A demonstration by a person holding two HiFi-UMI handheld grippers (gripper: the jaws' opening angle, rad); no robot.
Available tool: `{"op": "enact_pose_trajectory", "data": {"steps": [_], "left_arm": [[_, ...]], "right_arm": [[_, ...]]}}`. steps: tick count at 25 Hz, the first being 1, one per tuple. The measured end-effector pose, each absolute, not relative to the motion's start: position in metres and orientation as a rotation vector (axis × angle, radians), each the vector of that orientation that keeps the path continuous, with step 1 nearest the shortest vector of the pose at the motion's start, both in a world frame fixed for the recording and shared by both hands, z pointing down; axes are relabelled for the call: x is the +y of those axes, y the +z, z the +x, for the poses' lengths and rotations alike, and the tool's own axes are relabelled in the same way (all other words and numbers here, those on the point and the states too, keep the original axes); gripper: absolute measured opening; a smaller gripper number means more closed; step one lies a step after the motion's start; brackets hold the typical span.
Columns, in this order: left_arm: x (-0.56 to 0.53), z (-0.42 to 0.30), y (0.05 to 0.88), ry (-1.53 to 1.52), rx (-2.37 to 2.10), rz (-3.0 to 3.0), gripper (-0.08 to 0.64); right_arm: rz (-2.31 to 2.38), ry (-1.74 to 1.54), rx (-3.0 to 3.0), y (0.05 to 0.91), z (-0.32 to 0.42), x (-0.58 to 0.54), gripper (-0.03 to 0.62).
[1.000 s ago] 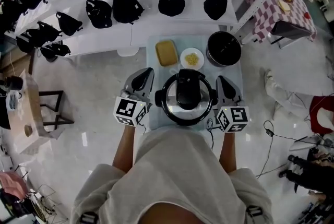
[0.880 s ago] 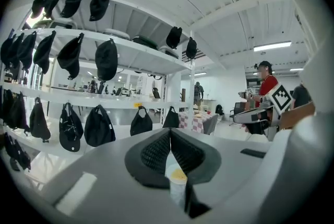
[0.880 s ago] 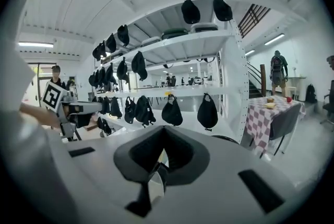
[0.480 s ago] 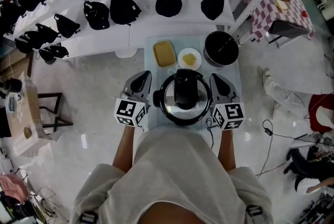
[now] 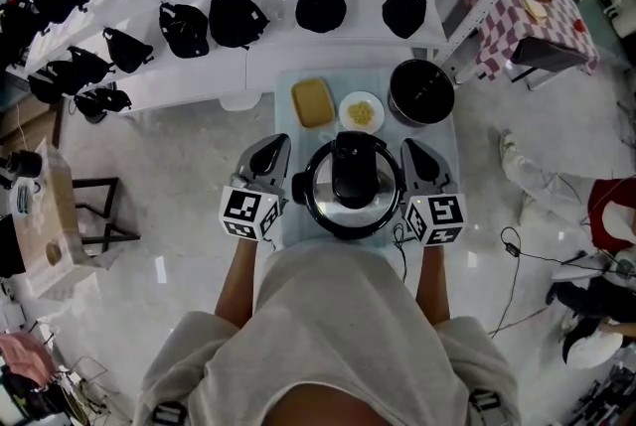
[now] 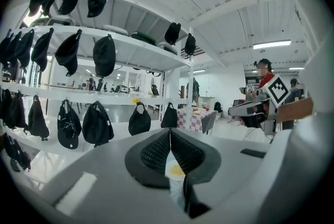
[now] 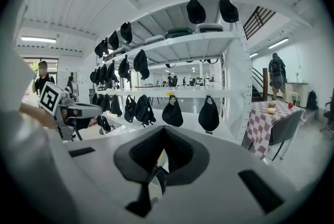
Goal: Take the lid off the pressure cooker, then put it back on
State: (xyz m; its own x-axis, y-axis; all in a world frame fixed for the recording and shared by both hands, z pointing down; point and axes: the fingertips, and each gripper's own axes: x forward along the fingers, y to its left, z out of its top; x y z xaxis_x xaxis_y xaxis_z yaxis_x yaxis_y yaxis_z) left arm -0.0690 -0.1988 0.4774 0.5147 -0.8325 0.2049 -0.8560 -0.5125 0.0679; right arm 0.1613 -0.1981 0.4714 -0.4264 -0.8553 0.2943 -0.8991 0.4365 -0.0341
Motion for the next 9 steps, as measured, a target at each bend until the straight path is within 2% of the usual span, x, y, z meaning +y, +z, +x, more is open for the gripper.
{"op": "enact_pose_trajectory", "data": {"steps": [9], "left_arm": [[-0.1983,-0.066,0.481,0.234,-1.449,2.593,0.009]], "right_arm": [[1.509,0.269,-2.452,0.4751,0.1604,-0.1969,0.0]]}}
